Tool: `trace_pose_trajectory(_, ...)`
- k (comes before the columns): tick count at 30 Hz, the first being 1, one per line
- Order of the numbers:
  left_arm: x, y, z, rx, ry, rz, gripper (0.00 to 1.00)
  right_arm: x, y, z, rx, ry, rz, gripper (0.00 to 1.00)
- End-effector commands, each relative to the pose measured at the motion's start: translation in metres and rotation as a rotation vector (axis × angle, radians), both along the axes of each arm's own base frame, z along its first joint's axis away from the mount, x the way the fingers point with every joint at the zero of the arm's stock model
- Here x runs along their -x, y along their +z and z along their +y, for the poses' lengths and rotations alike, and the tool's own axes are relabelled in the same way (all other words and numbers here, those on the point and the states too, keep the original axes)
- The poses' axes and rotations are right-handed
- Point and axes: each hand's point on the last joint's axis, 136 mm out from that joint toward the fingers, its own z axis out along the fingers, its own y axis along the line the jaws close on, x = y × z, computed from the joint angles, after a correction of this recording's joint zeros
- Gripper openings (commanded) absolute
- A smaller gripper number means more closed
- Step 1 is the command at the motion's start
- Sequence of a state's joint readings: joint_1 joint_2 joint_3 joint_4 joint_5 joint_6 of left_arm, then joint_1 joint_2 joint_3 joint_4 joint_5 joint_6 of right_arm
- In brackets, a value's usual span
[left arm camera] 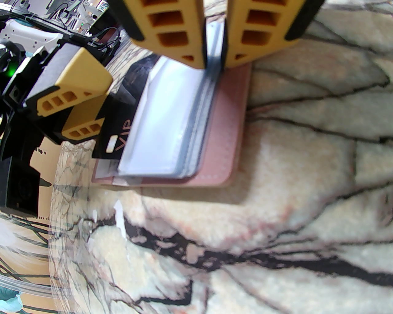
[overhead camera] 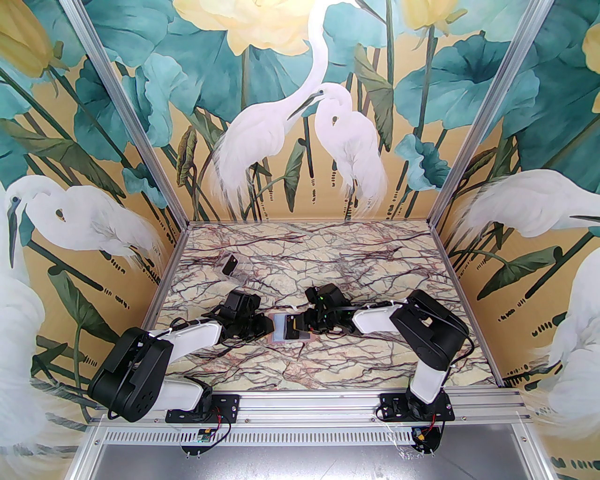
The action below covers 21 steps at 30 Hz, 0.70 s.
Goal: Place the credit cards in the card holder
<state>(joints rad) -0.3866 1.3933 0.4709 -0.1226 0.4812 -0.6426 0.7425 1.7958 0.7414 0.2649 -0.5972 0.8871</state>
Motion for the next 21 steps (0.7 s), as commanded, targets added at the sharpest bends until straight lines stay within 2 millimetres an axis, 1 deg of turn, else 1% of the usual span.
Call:
trace_pose_trajectory(1, 0.010, -0.017, 0.011, -0.071, 0.023, 0.049, 0.19, 0.001, -0.004, -0.008, 0.044, -0.020, -0.016, 0.35)
trace_pose_trajectory(4, 0.011, -0.018, 0.012, -0.072, 0.022, 0.051, 0.19, -0.001, -0.002, -0.010, 0.055, -0.037, -0.031, 0.38)
trace_pose_trajectory(5, 0.011, -0.018, 0.012, -0.072, 0.022, 0.050, 0.19, 0.000, -0.001, -0.011, 0.071, -0.039, -0.043, 0.41)
trace_pose_trajectory(8, 0.010, -0.018, 0.011, -0.071, 0.023, 0.051, 0.19, -0.002, 0.003, -0.014, 0.116, -0.057, -0.082, 0.44)
trace_pose_trajectory(12, 0.010, -0.018, 0.012, -0.073, 0.023, 0.051, 0.19, -0.003, 0.007, -0.016, 0.113, -0.076, -0.099, 0.46)
trace_pose_trajectory(14, 0.011, -0.018, 0.011, -0.072, 0.021, 0.051, 0.19, -0.004, 0.009, -0.015, 0.111, -0.076, -0.105, 0.41)
trace_pose_trajectory(16, 0.011, -0.018, 0.012, -0.073, 0.023, 0.050, 0.19, -0.005, 0.010, -0.016, 0.120, -0.076, -0.106, 0.32)
trace_pose_trajectory(18, 0.011, -0.018, 0.012, -0.073, 0.023, 0.051, 0.19, -0.006, 0.010, -0.016, 0.133, -0.075, -0.104, 0.26)
trace_pose_trajectory(21, 0.010, -0.018, 0.012, -0.073, 0.023, 0.051, 0.19, -0.008, 0.005, -0.017, 0.164, -0.078, -0.091, 0.13)
